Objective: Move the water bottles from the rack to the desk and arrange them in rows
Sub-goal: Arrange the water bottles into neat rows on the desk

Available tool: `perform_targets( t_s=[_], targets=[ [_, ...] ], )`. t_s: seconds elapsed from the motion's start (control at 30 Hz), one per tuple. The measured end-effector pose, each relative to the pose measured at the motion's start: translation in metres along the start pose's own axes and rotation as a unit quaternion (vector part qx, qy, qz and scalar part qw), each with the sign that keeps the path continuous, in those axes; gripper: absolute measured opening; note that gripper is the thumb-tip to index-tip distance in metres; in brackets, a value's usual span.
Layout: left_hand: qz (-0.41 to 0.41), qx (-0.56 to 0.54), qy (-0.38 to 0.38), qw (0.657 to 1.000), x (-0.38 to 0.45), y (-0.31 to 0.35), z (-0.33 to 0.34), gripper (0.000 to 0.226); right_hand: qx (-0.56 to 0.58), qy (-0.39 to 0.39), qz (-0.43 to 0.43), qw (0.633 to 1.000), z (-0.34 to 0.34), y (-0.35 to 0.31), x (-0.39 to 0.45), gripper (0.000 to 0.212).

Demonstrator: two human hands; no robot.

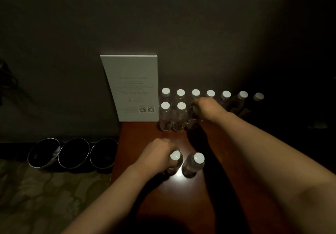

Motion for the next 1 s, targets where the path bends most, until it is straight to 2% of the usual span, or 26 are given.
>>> perform_targets(
  t_s=[0.07, 0.17, 0.27, 0.33, 0.4, 0.43, 0.63, 0.7, 0.8, 1.0],
  targets=[
    [0.000, -0.003, 0.005, 1.000, -0.001, -0.002, 0.002, 0.031, -0.006, -0.009, 0.011, 1.000, 0.001, 0.001, 0.000, 0.031],
    [0.004, 0.000, 0.012, 1.000, -0.002, -0.003, 0.004, 0.033, -0.014, -0.020, 0.031, 0.999, 0.001, 0.003, -0.008, 0.057],
    [0.009, -0.011, 0.021, 1.000, -0.003, -0.003, 0.005, 0.033, -0.053, 0.043, 0.047, 0.997, -0.005, -0.002, -0.036, 0.069],
    [0.013, -0.010, 0.027, 0.999, -0.003, -0.003, 0.005, 0.032, -0.087, 0.084, 0.044, 0.992, -0.009, -0.011, -0.063, 0.059],
    [0.012, -0.006, 0.030, 0.999, -0.003, -0.001, 0.004, 0.034, -0.080, 0.082, 0.034, 0.993, -0.009, -0.024, -0.090, 0.035],
    [0.010, 0.000, 0.029, 1.000, -0.003, 0.000, 0.004, 0.036, -0.073, 0.070, 0.029, 0.995, -0.007, -0.029, -0.103, 0.030],
    [0.004, 0.031, 0.033, 0.999, -0.007, 0.002, 0.007, 0.046, -0.120, -0.054, 0.023, 0.991, 0.016, -0.044, -0.155, 0.045],
    [0.002, 0.034, 0.038, 0.999, -0.009, 0.001, 0.009, 0.048, -0.110, -0.077, 0.031, 0.991, 0.026, -0.043, -0.161, 0.043],
    [0.004, 0.037, 0.049, 0.998, -0.013, 0.000, 0.012, 0.048, -0.083, -0.078, 0.038, 0.993, 0.041, -0.041, -0.165, 0.037],
    [-0.006, 0.045, 0.058, 0.997, -0.019, 0.003, 0.012, 0.041, -0.044, -0.046, 0.022, 0.998, 0.056, -0.033, -0.162, 0.042]
  ],
)
Point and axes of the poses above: each hand's wrist, its own x-axis towards the middle knuckle, its own z-axis out of the palm, y = z × x, the point moved 2 cm from there along x, towards the middle knuckle, and after that the axes turned 5 degrees about z, right-handed, at the moved point
